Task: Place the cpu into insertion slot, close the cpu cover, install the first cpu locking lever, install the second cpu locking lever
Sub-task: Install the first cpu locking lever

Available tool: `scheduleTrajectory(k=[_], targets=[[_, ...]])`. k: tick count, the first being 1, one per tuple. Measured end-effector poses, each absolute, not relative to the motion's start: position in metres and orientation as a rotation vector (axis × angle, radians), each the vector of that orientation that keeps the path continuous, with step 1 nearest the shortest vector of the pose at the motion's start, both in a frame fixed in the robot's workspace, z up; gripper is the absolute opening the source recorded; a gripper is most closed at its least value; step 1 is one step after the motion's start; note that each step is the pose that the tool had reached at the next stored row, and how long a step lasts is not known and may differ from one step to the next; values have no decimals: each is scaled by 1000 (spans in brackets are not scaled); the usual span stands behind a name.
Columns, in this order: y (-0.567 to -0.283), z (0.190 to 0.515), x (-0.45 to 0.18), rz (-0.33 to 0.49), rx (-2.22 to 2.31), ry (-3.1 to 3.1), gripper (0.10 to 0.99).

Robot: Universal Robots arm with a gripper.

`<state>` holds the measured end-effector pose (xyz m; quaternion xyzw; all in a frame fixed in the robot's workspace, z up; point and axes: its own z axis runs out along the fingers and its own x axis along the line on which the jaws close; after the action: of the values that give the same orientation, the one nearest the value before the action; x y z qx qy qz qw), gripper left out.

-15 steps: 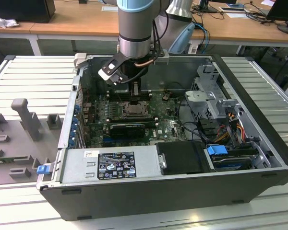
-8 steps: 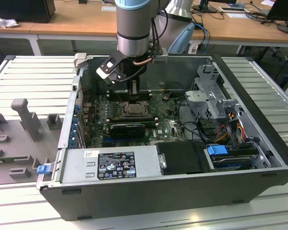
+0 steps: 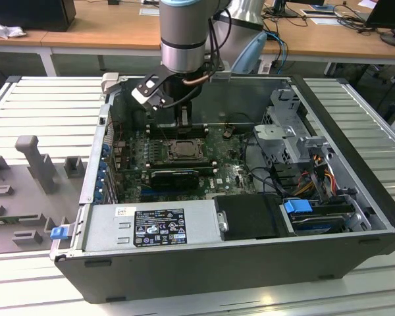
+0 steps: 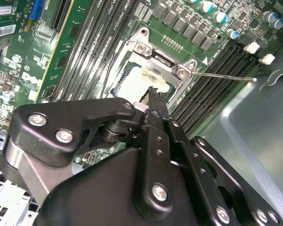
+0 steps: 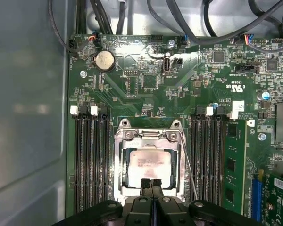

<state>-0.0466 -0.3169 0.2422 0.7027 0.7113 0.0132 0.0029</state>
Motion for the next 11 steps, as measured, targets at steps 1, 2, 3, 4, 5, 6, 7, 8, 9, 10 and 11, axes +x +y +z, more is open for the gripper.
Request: scheduleTrajectory(k=[1,2,3,4,5,6,7,8,9,10,11], targets=[[-317,244,-47,41,2204,2231,106],[-317,246,-47,41,2203,2230,106],[-317,247,-47,41,2203,2230,106],[-317,249,-47,40,2203,2230,106],[-317,250,-47,40,2203,2230,106],[-317,252,-47,40,2203,2230,106],[-317,257,-47,39,2203,2230,106],[-317,259,-47,39,2202,2229,106],[-317,262,-47,38,2202,2229,106],[-317,265,-47,38,2202,2229,106],[-317,267,-47,37,2202,2229,106]])
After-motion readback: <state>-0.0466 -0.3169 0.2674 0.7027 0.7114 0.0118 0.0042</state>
